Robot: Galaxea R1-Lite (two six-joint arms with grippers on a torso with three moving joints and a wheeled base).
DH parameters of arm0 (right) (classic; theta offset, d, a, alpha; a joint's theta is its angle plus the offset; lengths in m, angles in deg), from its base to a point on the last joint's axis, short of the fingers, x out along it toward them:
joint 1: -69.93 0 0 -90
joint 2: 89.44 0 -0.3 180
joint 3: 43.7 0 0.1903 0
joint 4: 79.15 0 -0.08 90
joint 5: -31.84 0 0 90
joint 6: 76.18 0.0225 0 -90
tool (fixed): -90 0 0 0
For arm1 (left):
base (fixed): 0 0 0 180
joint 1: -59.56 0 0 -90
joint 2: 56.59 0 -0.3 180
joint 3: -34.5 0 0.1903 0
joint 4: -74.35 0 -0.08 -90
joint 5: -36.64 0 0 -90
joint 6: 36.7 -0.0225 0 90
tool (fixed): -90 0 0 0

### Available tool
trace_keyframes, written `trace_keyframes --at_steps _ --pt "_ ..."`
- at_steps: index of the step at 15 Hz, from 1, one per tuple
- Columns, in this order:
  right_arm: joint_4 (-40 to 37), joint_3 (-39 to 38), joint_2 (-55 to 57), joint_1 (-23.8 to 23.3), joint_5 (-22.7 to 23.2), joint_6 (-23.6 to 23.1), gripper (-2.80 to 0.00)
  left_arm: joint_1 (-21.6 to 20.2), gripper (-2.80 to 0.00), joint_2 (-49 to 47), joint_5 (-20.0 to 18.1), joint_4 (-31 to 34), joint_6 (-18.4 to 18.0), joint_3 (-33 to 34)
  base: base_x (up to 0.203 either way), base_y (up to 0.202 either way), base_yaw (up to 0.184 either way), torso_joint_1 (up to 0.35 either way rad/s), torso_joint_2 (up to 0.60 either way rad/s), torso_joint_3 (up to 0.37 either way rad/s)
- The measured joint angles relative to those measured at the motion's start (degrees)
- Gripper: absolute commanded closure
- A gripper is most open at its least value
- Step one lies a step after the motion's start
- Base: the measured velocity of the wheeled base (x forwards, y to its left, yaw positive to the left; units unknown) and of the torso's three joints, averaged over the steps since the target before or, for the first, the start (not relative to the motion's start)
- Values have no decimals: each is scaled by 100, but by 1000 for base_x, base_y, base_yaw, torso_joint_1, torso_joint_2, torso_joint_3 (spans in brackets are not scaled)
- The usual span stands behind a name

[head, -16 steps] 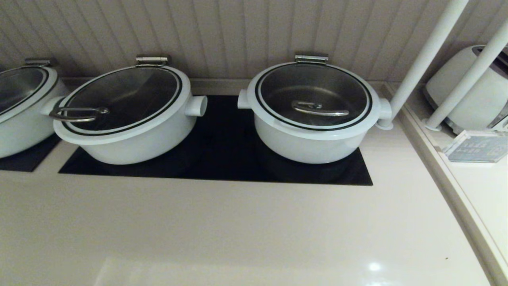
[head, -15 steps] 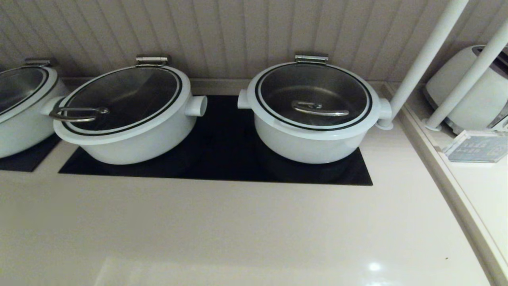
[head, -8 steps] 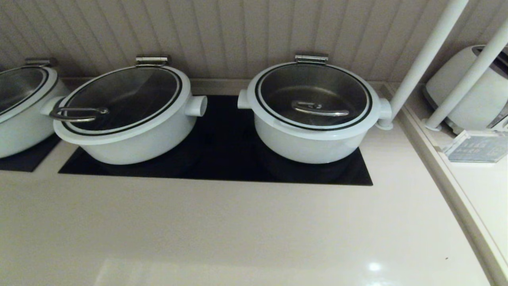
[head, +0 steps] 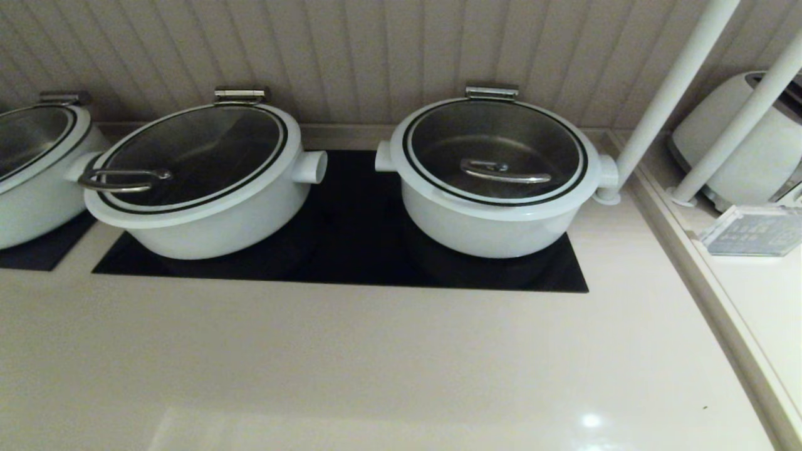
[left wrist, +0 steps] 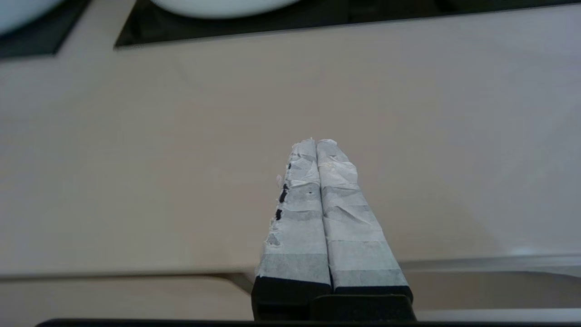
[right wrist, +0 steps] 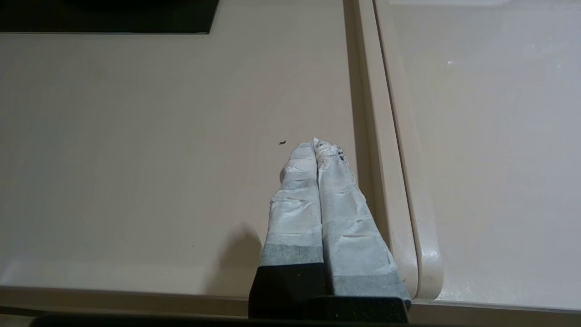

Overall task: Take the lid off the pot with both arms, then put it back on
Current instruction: Open the food pot lid a small opening with the left arm

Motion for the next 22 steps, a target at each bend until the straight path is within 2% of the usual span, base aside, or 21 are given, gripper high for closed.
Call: trace_keyframes --at_steps 2,5,7,10,13,16,18,22 --pt "2 0 0 -1 2 -2 0 0 0 0 -109 -20 -13 -86 0 0 0 0 0 0" --pt "2 0 0 0 2 0 0 0 0 -56 -714 14 -17 -533 0 0 0 0 0 0" --pt "2 0 0 0 2 2 0 2 0 -344 -945 -11 -26 -934 0 0 0 0 0 0" --pt "2 0 0 0 2 0 0 29 0 -1210 -1283 -32 -34 -1862 0 0 0 0 0 0" --pt "2 0 0 0 13 -15 0 46 0 -2313 -1819 -80 -64 -2917 0 0 0 0 0 0" --pt "2 0 0 0 11 -9 0 64 0 -3392 -2286 -483 -102 -3601 0 0 0 0 0 0" --pt "2 0 0 0 12 -22 0 296 0 -4002 -2417 -713 -96 -3925 0 0 0 0 0 0" --pt "2 -2 0 0 20 -44 0 1157 0 -4941 -2444 -788 -65 -4336 0 0 0 0 0 0"
